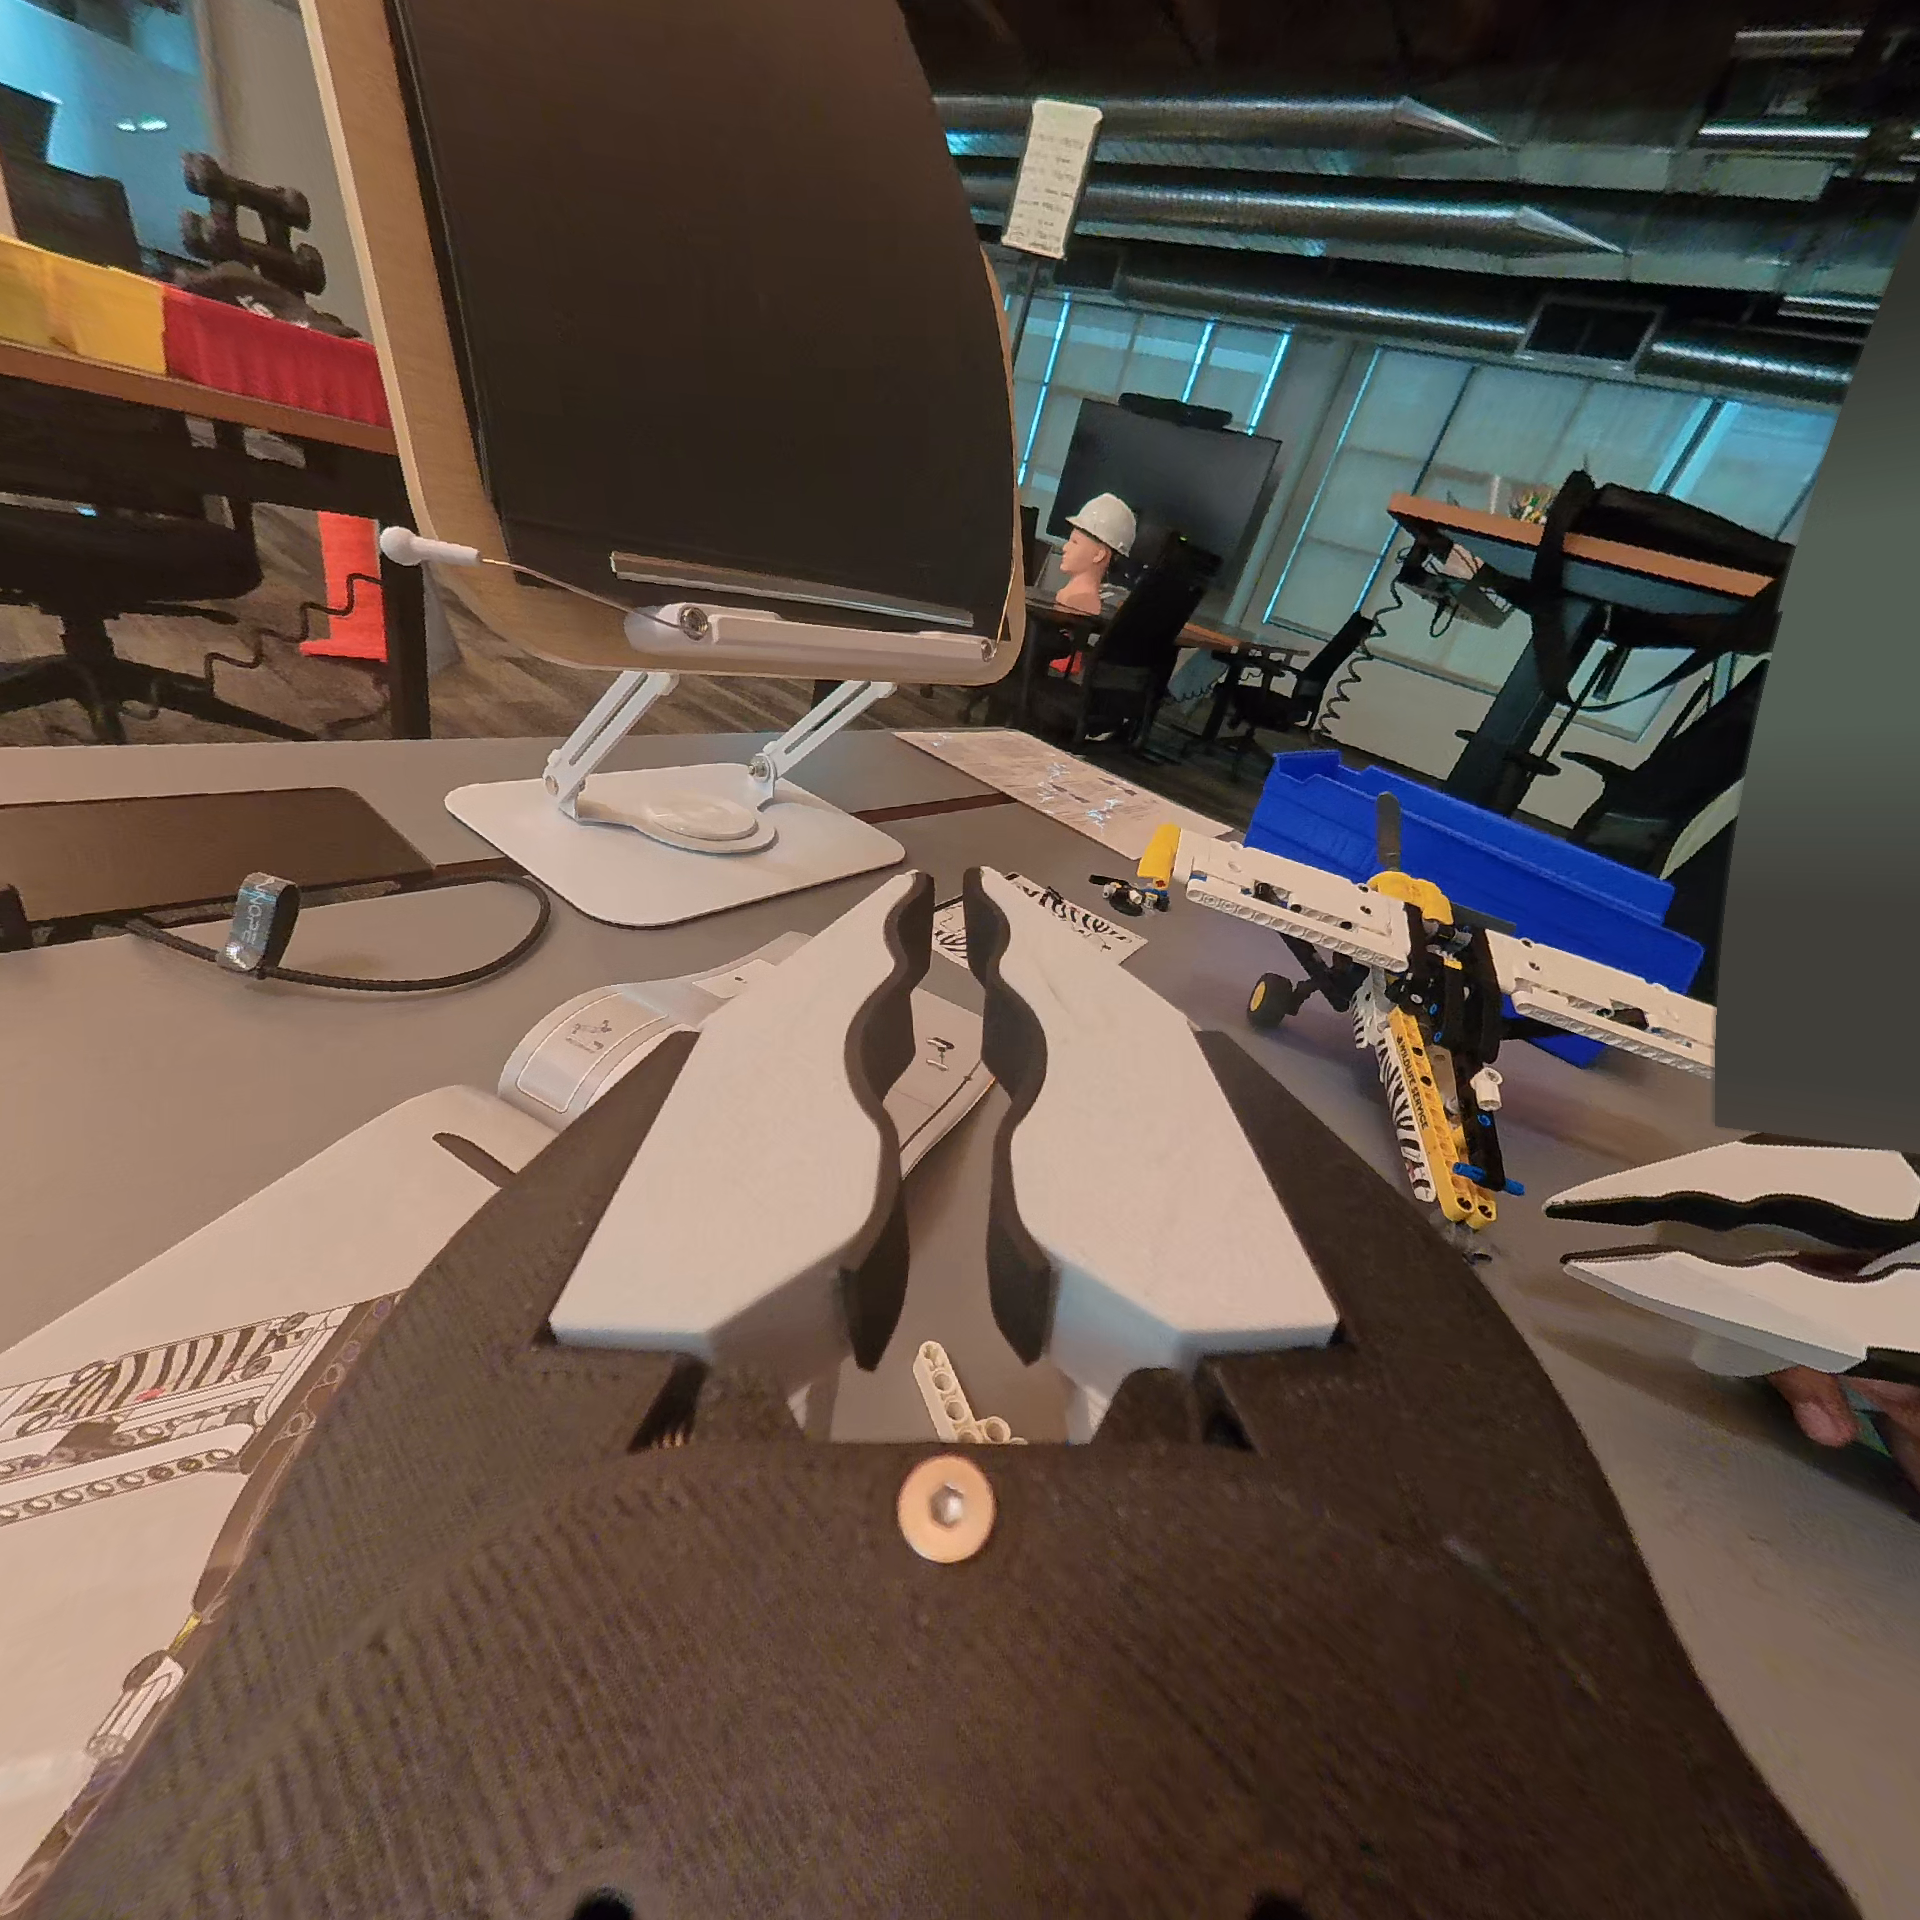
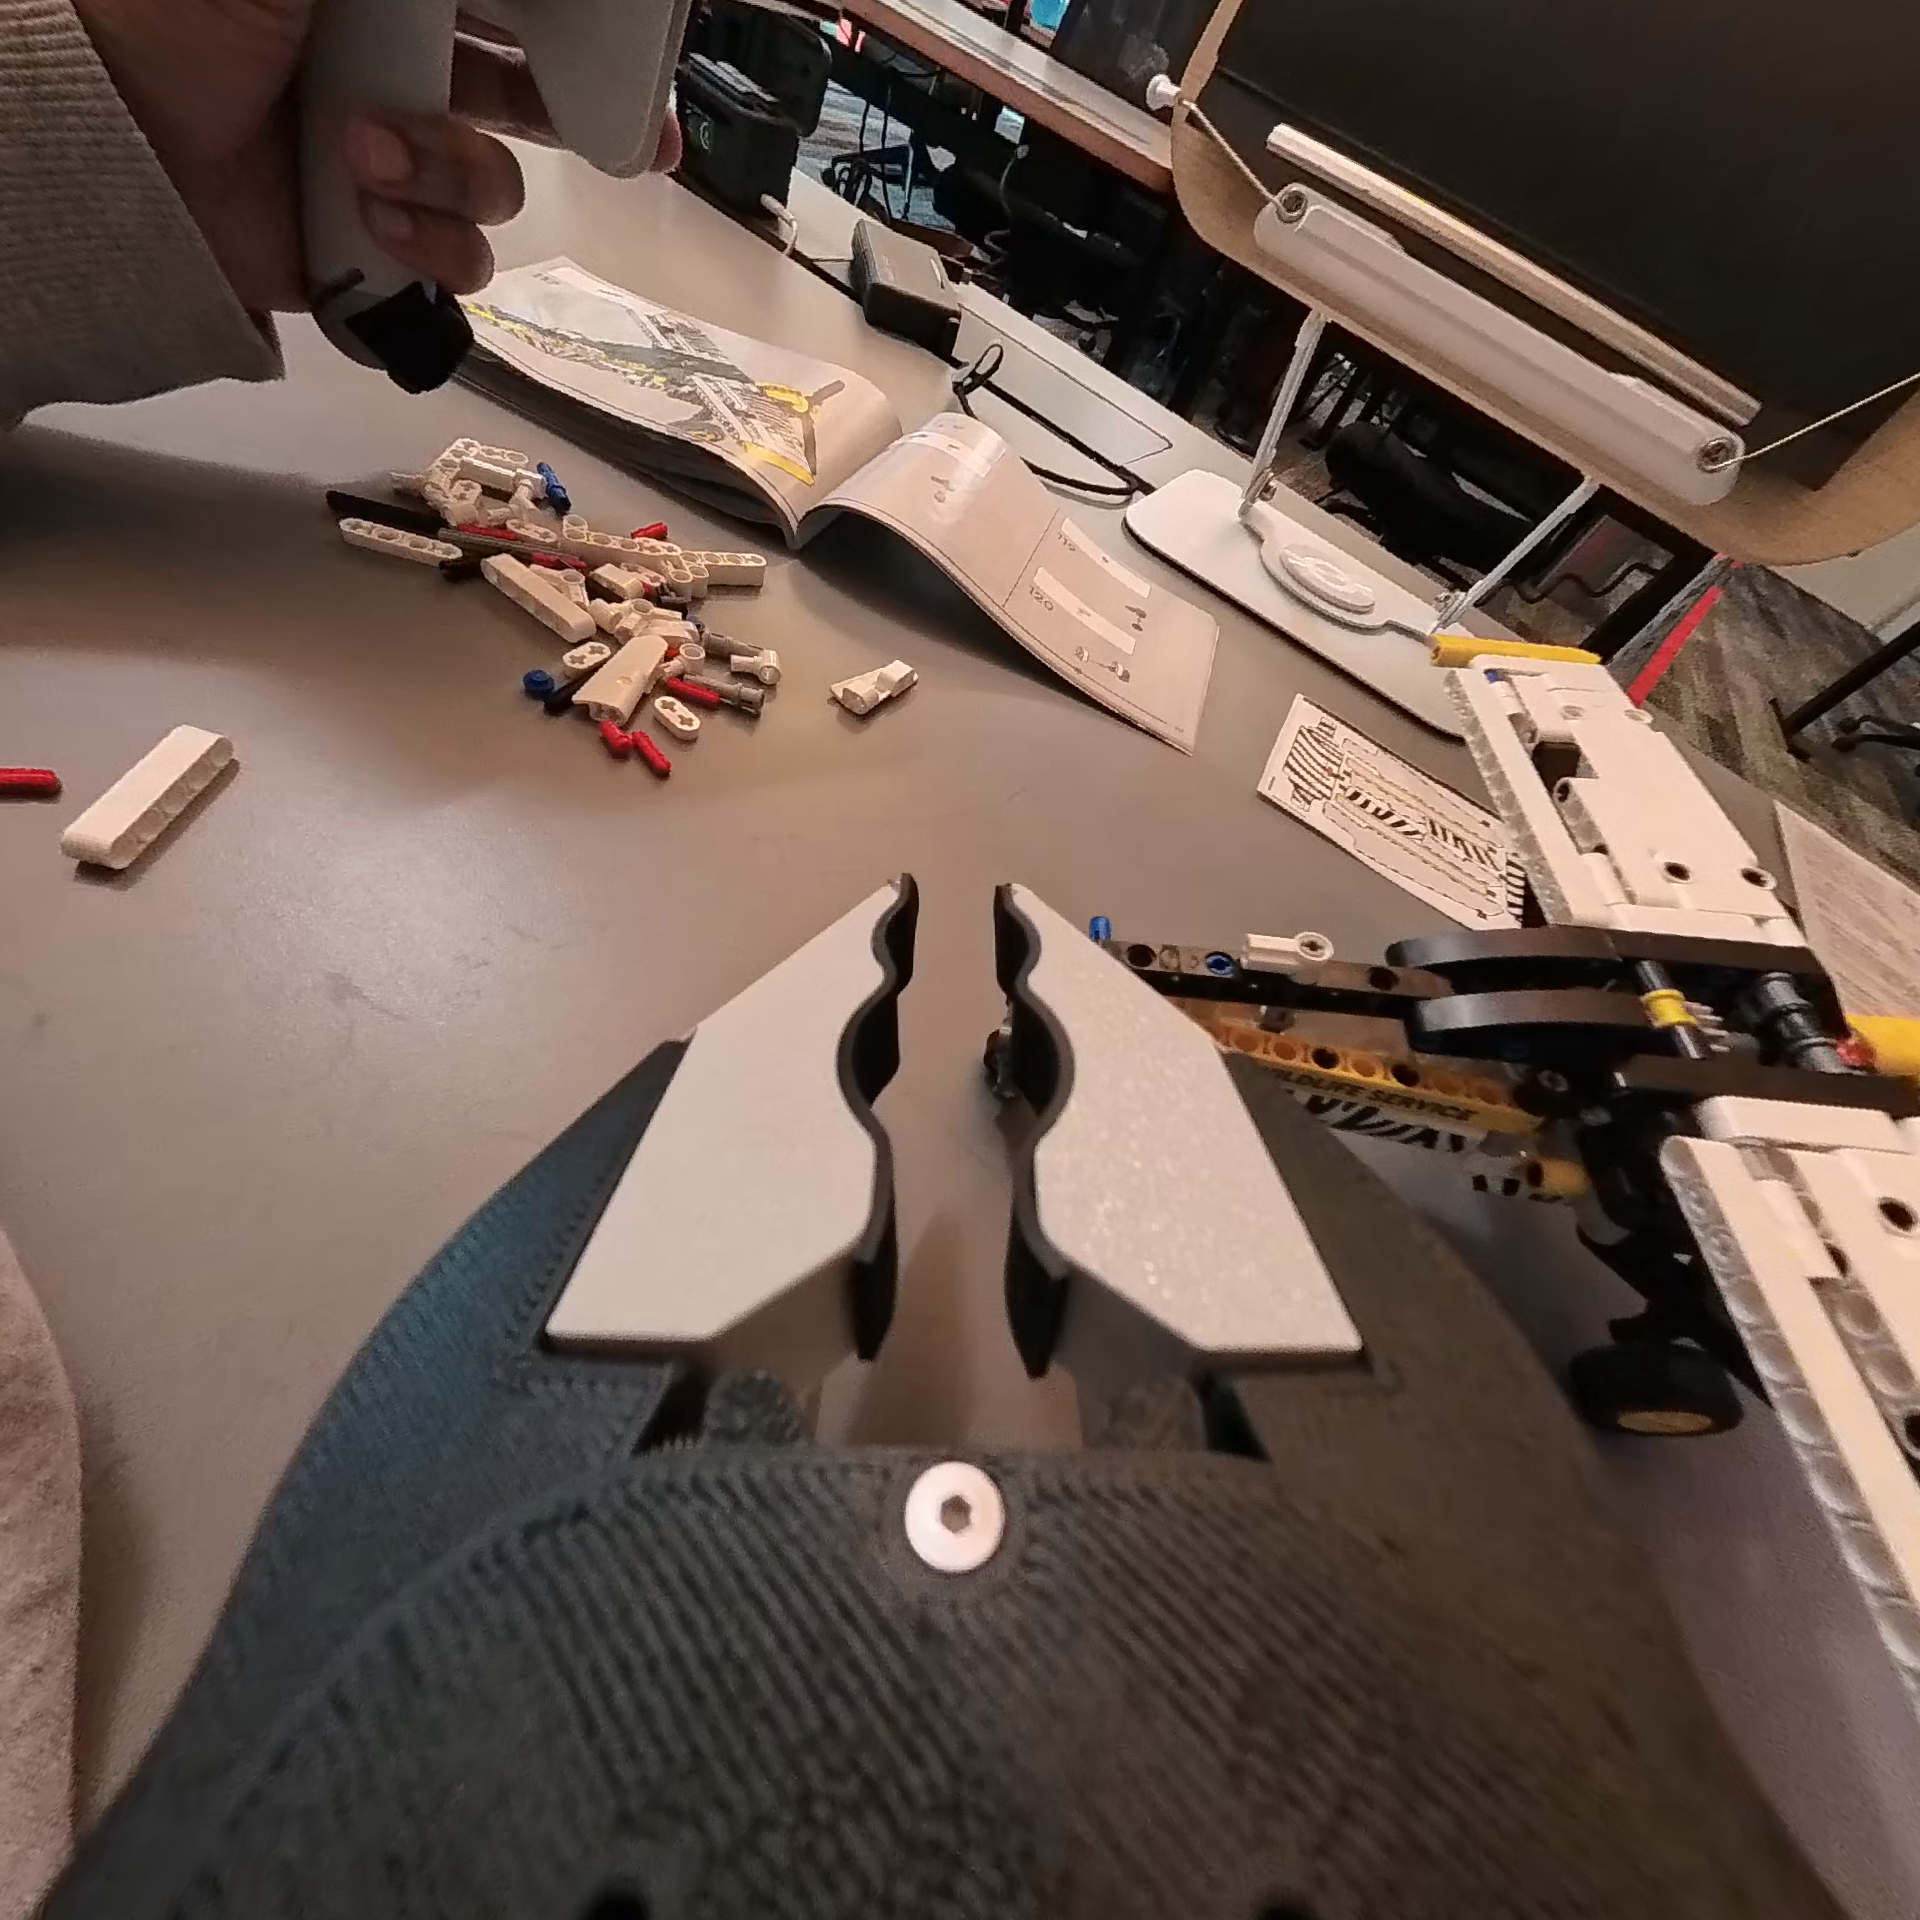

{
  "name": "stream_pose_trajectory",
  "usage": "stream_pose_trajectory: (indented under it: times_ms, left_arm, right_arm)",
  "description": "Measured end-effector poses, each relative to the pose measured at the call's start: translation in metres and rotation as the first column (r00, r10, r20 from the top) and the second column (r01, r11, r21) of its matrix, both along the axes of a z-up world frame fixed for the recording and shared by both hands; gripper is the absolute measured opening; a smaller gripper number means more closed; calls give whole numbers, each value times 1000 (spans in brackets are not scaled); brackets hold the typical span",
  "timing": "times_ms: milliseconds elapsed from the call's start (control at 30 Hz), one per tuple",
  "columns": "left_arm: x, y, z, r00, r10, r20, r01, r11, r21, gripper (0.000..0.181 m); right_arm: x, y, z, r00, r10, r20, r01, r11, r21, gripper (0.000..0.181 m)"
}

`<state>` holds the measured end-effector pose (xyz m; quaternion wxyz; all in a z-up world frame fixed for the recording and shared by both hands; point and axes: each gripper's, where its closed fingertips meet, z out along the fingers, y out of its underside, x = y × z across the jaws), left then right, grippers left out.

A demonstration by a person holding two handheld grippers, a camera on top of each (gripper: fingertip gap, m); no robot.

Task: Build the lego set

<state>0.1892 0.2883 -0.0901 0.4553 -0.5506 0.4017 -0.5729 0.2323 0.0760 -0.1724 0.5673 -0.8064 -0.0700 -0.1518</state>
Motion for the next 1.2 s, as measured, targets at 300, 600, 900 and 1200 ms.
stream_pose_trajectory:
  times_ms: [300,600,900,1200]
  left_arm:
    - [0,1,-1,1000,3,-2,-3,1000,-7,4]
    - [0,2,-1,1000,3,-2,-3,1000,-12,5]
    - [-6,17,3,997,78,-18,-77,996,52,0]
    - [-55,54,7,959,278,-50,-272,957,105,0]
  right_arm:
    - [-1,0,0,1000,-2,2,2,1000,-1,14]
    - [-2,1,-2,1000,-1,6,1,1000,-5,14]
    - [-3,2,-2,1000,-1,8,1,1000,-8,14]
    - [-4,1,4,1000,11,-13,-11,999,34,13]
